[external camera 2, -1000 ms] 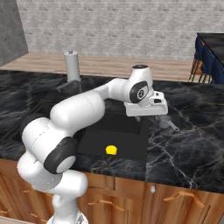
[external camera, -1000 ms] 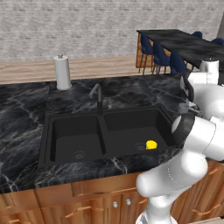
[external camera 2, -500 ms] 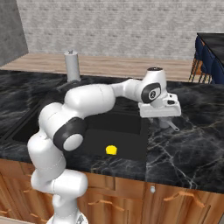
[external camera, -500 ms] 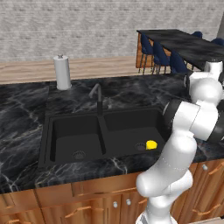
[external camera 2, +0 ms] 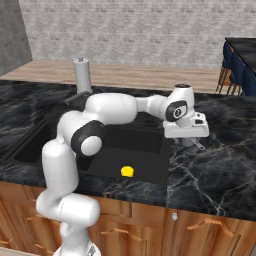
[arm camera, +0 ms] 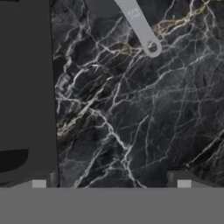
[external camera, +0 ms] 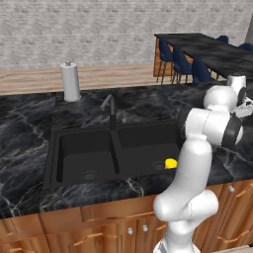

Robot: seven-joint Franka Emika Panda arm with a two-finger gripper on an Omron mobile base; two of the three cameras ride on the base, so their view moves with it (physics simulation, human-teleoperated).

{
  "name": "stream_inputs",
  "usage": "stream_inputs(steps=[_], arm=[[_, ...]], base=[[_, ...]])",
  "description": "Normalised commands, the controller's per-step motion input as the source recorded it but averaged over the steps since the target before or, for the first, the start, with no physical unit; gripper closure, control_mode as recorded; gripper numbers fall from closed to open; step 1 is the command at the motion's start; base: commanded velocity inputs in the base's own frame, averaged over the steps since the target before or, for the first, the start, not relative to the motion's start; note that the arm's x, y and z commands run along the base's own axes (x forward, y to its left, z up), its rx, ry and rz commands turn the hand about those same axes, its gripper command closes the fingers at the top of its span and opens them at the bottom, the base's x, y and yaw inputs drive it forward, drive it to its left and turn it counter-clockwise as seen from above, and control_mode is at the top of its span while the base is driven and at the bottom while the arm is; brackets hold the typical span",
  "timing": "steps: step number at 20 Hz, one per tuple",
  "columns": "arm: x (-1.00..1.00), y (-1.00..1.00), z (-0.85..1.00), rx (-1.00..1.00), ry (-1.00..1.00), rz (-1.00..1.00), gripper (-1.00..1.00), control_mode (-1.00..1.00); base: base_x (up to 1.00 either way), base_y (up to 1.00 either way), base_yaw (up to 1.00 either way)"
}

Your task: Move any existing items from the left basin to the right basin for drying. Then move the measuring cup from the counter to the left basin of the sink for washing.

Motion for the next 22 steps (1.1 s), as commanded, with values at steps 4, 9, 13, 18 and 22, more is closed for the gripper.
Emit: stream_inputs(steps=[4,9,13,18,22], arm=[[0.42,-0.08,-0.33,0.00,0.00,0.01,-1.00,-1.00],[0.33,-0.16,-0.25,0.00,0.00,0.01,-1.00,-1.00],[0.36,-0.21,-0.19,0.00,0.00,0.01,-1.00,-1.00],[0.34,-0.16,-0.21,0.00,0.00,0.00,-1.00,-1.00],[0.31,-0.16,-0.22,0.00,0.00,0.00,-1.00,-1.00]], base=[[0.00,0.00,0.00],[0.00,0.00,0.00],[0.00,0.00,0.00],[0.00,0.00,0.00],[0.00,0.00,0.00]])
